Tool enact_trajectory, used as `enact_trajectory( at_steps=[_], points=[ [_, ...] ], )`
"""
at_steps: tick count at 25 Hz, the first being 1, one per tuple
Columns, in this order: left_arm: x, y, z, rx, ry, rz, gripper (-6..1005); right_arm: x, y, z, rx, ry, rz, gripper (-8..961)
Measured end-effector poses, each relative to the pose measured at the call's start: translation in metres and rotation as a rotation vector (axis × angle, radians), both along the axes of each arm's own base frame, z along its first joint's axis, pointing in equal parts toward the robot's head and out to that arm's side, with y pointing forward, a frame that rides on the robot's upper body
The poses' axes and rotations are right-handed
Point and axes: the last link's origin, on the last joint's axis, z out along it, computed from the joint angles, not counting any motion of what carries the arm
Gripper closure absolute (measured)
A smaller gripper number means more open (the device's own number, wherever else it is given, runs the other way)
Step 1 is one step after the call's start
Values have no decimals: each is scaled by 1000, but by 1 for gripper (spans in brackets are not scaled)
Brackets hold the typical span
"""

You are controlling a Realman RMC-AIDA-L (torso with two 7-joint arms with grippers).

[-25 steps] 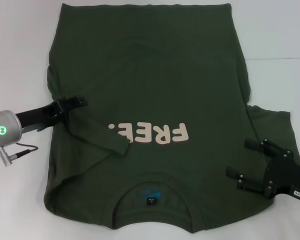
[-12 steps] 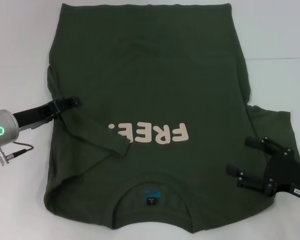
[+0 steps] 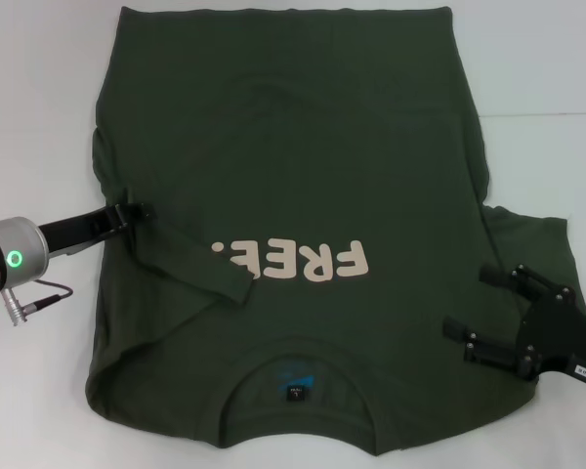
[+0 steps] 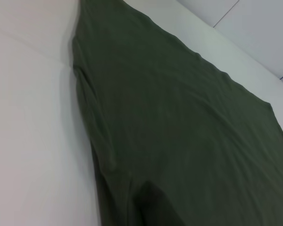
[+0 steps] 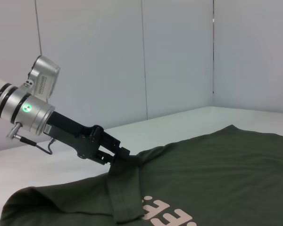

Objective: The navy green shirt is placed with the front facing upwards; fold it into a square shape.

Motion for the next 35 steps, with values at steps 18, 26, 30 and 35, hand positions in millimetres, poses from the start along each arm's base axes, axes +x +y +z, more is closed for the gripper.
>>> enact_trajectory(
  at_steps=[18,26,30,35],
  points=[
    [-3,2,4,27,18,12,978,-1,2,2,11,4,-1,13],
    [7,2,-2,36,-57,6,973,-1,2,2,12,3,0,13],
    [13,3,-4,55,-107,-1,970,-1,2,1,12,3,1,13],
    [16,3,-11,71,-148,17,967,-1,2,1,12,3,3,13]
  ],
)
